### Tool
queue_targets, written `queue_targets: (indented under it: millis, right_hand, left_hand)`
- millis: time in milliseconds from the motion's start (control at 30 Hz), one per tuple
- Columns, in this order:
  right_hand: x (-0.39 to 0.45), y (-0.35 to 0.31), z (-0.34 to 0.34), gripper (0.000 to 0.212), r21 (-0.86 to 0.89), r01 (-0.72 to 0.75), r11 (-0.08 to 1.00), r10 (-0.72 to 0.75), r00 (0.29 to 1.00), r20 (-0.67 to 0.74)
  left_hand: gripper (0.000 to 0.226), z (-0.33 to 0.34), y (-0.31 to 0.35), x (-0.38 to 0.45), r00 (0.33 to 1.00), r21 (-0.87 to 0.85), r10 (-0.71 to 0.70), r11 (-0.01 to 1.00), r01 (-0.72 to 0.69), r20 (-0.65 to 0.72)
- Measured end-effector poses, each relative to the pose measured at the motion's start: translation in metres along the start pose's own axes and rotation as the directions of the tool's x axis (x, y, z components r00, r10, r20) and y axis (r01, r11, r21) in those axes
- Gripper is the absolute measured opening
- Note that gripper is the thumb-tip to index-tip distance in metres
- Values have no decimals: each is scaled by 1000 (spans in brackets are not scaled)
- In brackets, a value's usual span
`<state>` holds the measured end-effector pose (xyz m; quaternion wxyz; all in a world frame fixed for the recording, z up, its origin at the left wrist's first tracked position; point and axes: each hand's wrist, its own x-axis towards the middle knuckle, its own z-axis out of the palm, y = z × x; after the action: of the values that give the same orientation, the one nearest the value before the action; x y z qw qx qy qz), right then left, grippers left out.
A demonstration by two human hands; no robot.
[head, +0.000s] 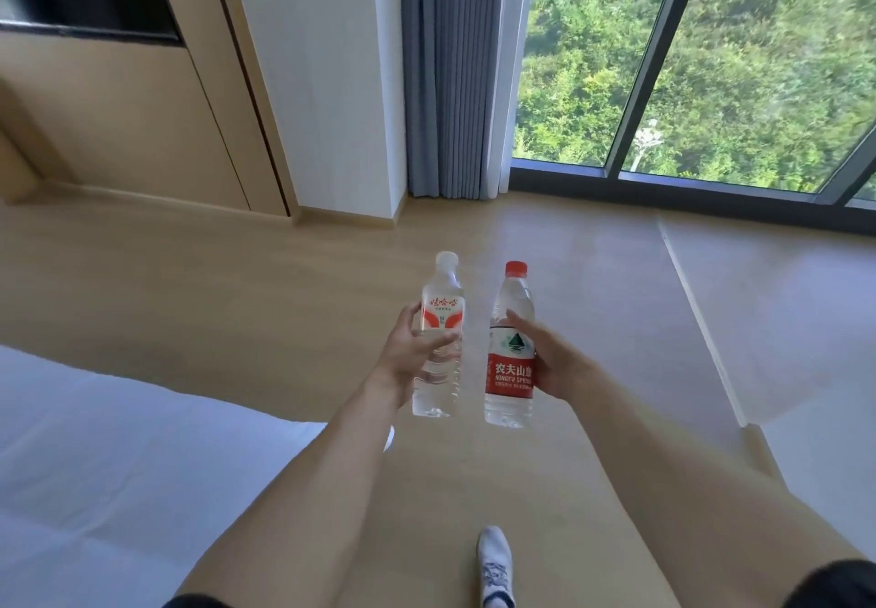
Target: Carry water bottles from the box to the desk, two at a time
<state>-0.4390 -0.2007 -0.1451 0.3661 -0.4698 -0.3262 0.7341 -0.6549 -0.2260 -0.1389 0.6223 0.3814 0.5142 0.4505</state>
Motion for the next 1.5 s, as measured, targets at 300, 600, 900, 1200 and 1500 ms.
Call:
queue_targets:
  millis: [300,600,900,1200,1500]
  right_hand:
    - [143,-104,-40,49,-48,-65,997,69,992,101]
    - [254,-164,-43,53,-31,-129,991,132,987,93]
    - [389,-209,29,75,-146,-122,982,136,987,90]
    - [534,-264,158,68,-285,-90,954,129,984,119]
    - [638,-265,282,52,-412,-130,902,246,939,242]
  left_hand:
    - [54,35,54,140,983,-71,-15,997,2,-185]
    - [50,18,80,234,956,-71,-25,998,5,-291]
    - [50,-69,126,345,933,-118,2,992,-47,-360]
    - [59,-199,186,443,902,-202,-17,976,-78,-431]
    - [60,-310,217,469,796,-255,-39,956,-147,-604]
